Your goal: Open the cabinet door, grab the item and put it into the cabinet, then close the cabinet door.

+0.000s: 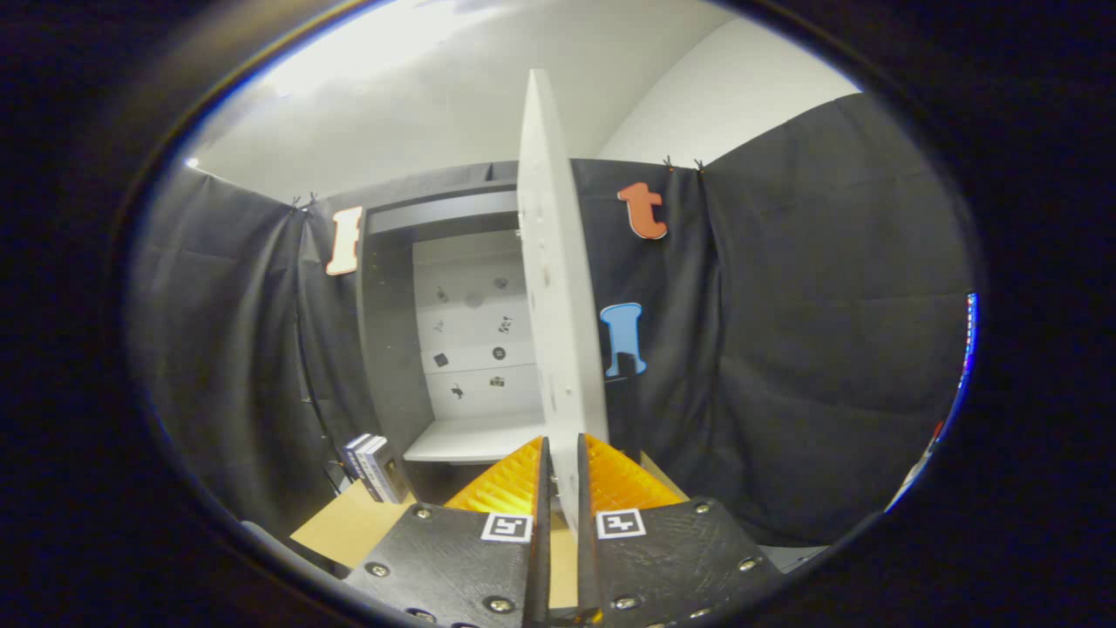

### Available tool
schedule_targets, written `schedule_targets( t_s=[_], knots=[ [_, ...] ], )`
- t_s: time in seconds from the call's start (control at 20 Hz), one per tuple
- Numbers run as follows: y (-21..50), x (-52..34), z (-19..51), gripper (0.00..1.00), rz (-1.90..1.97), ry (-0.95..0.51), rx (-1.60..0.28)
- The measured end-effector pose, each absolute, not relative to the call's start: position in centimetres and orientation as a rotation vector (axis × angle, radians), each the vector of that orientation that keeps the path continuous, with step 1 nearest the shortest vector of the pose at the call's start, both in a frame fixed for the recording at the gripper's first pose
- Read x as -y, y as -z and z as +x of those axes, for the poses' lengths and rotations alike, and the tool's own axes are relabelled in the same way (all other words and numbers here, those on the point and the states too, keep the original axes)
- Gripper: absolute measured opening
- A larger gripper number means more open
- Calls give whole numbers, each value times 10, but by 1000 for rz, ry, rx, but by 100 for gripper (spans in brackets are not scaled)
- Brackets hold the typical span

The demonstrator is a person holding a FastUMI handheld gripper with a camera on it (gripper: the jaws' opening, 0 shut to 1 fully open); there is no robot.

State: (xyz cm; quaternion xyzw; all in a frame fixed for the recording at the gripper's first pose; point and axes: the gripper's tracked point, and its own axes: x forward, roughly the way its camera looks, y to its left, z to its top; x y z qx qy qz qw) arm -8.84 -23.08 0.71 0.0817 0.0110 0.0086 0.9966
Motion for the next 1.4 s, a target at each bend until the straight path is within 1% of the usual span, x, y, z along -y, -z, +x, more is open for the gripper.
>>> schedule_targets(
  t_s=[0.05,0.15,0.25,0.3,0.5,0.6,1.1,1.2,1.35,1.4],
  knots=[
    [-2,216,-89,16,153,-35,-32],
    [13,188,-83,29,118,-55,-61],
    [33,160,-78,33,101,-73,-103],
    [43,146,-75,37,94,-81,-125],
    [92,100,-60,62,99,-108,-200],
    [128,77,-51,67,121,-111,-255],
    [329,13,-32,68,153,-92,-548],
    [362,8,-29,68,150,-89,-589],
    [398,-3,-19,73,140,-86,-632],
    [407,-5,-17,73,143,-87,-644]
  ],
)
